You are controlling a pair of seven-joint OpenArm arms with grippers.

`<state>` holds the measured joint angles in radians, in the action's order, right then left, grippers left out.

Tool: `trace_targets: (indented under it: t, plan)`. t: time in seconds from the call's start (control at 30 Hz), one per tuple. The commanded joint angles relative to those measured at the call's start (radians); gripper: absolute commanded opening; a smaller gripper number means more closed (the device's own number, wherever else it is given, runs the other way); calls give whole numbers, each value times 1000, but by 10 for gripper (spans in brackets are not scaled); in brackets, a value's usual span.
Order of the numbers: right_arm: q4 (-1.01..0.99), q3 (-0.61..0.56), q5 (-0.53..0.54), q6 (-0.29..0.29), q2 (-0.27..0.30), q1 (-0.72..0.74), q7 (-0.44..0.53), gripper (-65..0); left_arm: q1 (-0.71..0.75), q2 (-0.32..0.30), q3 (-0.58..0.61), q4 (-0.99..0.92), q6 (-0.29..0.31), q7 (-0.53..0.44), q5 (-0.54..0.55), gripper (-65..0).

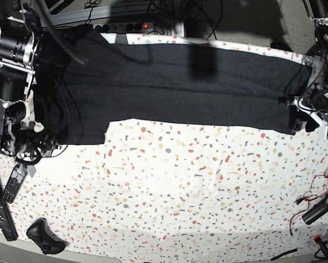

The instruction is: Fold the T-shirt properly

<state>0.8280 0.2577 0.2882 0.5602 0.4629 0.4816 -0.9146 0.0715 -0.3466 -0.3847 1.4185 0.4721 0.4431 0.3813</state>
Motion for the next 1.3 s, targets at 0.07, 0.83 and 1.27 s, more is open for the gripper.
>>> trace_targets:
  t: [0.07, 0.83, 1.27]
  plan:
    - [-31, 2, -6, -1, 16, 31, 10, -385, -11, -17, -6, 21, 0, -26, 13, -380]
    - [86, 2, 34, 95, 13, 31, -38, -650, -10, -17, -6, 21, 0, -33, 13, -384]
    - [679, 2, 296, 98, 10, -275, -201, -650, -10, -17, -6, 21, 0, -32, 12, -384]
